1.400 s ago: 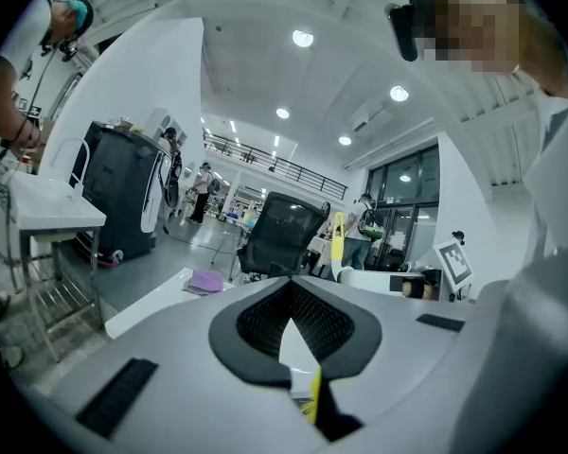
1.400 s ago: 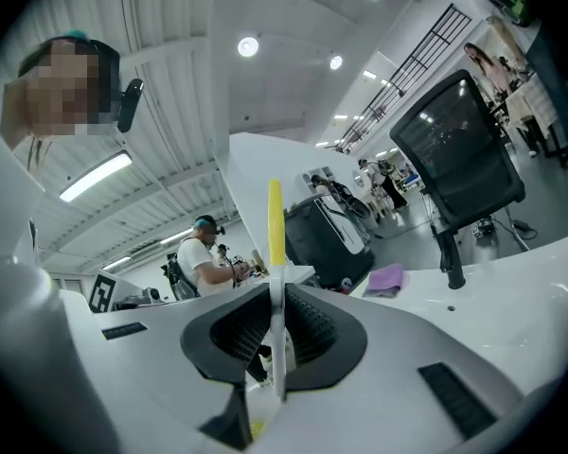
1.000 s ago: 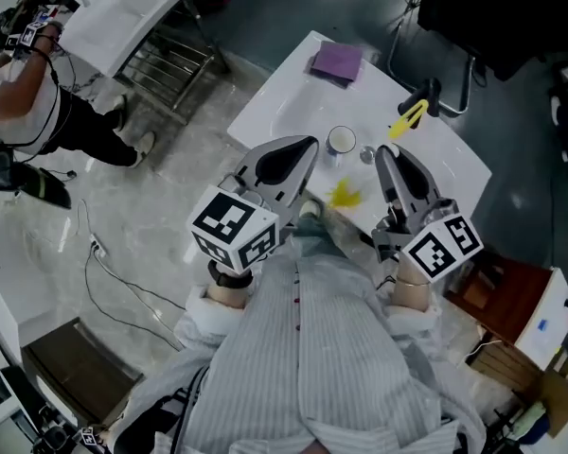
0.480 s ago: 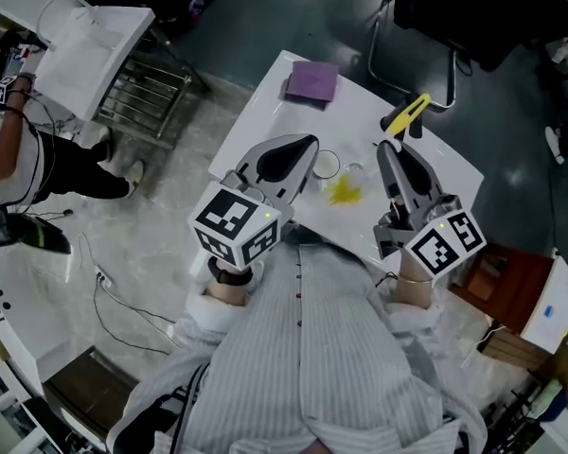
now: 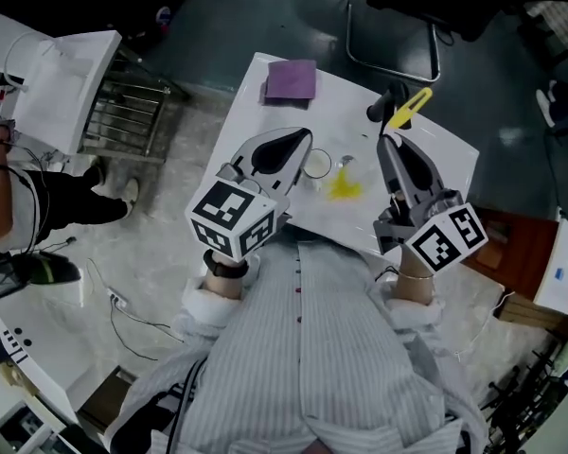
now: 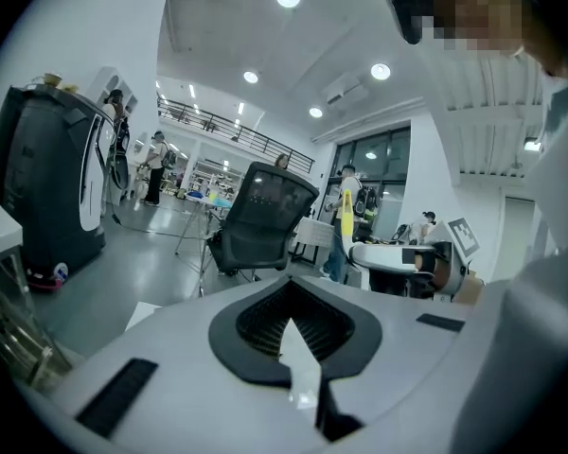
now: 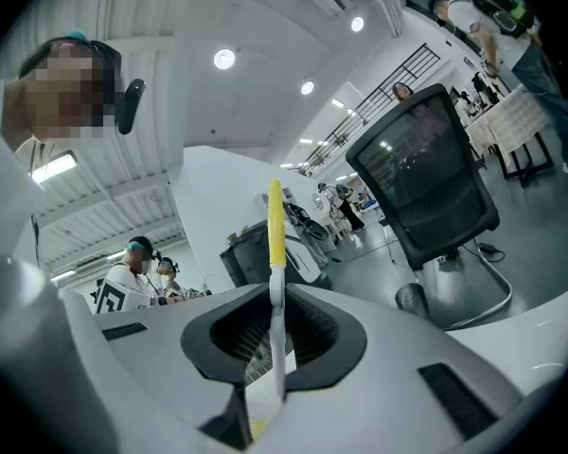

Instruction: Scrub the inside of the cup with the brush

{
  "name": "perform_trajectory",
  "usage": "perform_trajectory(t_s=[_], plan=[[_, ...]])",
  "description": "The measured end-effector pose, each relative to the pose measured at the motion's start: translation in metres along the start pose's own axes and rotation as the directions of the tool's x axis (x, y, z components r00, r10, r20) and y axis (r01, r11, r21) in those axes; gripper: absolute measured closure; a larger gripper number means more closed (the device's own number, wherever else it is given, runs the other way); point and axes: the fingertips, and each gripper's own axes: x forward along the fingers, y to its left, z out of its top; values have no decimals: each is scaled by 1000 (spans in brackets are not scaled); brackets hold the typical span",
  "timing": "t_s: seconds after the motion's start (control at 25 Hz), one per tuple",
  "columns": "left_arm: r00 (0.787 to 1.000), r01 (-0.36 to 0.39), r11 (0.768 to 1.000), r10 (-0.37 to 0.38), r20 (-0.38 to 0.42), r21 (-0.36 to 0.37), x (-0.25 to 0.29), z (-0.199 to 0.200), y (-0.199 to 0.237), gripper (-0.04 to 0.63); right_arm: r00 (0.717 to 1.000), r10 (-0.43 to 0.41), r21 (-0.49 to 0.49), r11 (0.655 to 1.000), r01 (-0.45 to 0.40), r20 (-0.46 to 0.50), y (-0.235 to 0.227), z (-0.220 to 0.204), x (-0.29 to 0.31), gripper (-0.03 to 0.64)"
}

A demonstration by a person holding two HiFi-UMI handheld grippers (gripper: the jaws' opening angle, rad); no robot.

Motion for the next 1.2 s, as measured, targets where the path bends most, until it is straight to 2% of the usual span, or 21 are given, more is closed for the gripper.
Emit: perform_trajectory(t_s=[0.16, 0.44, 0.64, 1.0, 1.08, 1.2], plan=[[999, 25, 1000, -24, -39, 19, 8, -8, 2, 586, 999, -33, 4, 999, 33, 5, -4, -1, -2, 554], [992, 69, 998, -69, -105, -2, 20, -37, 9, 586, 996, -86, 33, 996, 86, 6, -16, -11, -1, 554], [974, 120, 991, -108, -198, 54, 36, -77, 21, 586, 993, -117, 61, 991, 117, -7, -32, -30, 6, 554], [907, 236, 967, -183, -379, 99, 47, -149, 29, 571, 984, -175, 95, 980, 176, -23, -54, -52, 2, 554], [885, 266, 961, -211, -415, 78, 49, -168, 31, 556, 982, -187, 108, 976, 189, -28, -60, -60, 3, 554], [842, 326, 943, -258, -474, 66, 52, -196, 30, 487, 980, -197, 119, 972, 200, -36, -66, -69, 6, 554]])
